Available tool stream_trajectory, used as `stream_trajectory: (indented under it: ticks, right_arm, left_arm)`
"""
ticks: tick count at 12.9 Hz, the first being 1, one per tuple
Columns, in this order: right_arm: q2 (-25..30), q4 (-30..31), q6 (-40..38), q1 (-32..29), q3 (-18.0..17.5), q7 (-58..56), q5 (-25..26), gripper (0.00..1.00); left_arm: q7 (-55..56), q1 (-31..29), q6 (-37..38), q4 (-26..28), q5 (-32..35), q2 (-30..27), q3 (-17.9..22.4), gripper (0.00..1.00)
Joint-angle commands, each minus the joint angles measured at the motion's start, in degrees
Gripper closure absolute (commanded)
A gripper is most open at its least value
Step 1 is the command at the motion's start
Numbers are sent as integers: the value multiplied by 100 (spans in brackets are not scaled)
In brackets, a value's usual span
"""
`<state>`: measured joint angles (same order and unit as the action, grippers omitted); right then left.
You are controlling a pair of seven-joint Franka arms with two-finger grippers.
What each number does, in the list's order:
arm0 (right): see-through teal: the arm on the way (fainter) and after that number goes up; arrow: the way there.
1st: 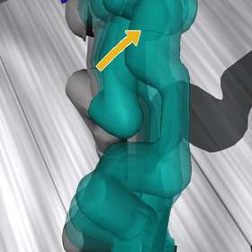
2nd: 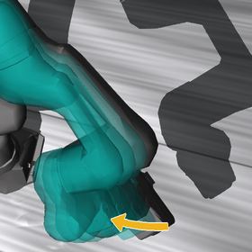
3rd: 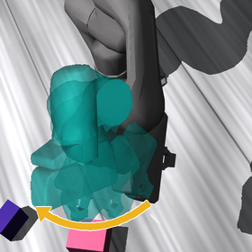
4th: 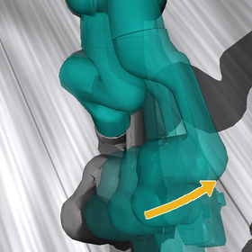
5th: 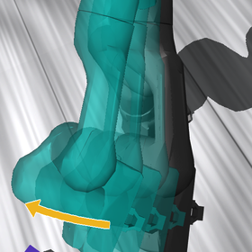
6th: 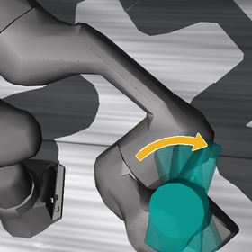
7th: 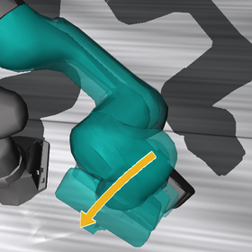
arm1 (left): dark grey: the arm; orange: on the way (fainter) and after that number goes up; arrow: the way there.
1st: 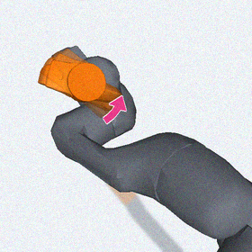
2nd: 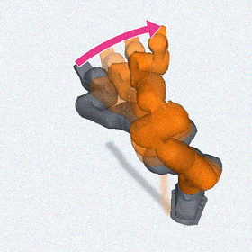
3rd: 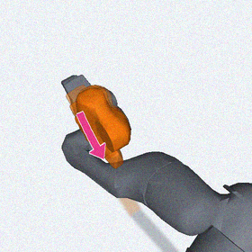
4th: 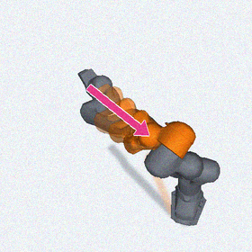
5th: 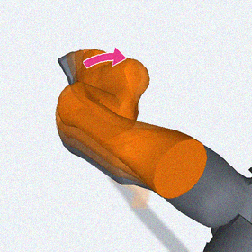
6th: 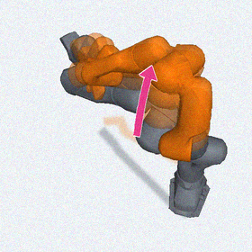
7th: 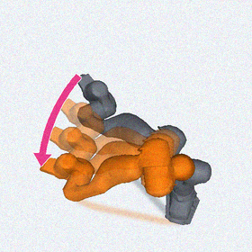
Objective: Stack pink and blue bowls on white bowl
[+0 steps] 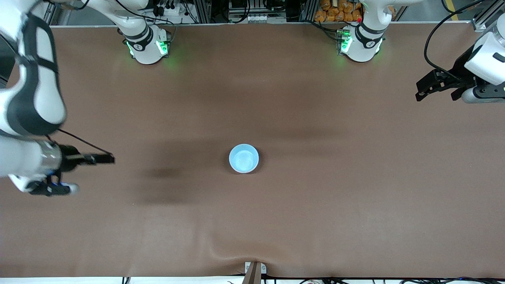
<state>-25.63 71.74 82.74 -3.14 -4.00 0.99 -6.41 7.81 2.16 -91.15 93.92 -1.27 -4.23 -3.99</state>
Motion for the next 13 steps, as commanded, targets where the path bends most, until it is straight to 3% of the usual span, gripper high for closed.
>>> stream_trajectory:
  ticks: [1, 4, 7, 10, 13]
  right_arm:
    - [1267, 645, -391, 129, 442, -134, 105, 0]
    - [2350, 1770, 196, 481, 848, -152, 498, 0]
    - [2879, 2571, 495, 499, 744, -90, 693, 0]
    - [2662, 2233, 515, 647, 699, -222, 1236, 0]
    - [2229, 1467, -81, 421, 734, -869, 1265, 0]
  left_arm:
    - [-78, -14, 97, -120, 4, 27, -5, 0]
    - [-78, -5, 97, -120, 4, 36, -14, 0]
    - [-78, 13, 97, -120, 4, 62, -23, 0]
    - [-78, 21, 97, -120, 4, 62, -23, 0]
    - [-78, 22, 141, -120, 4, 62, -32, 0]
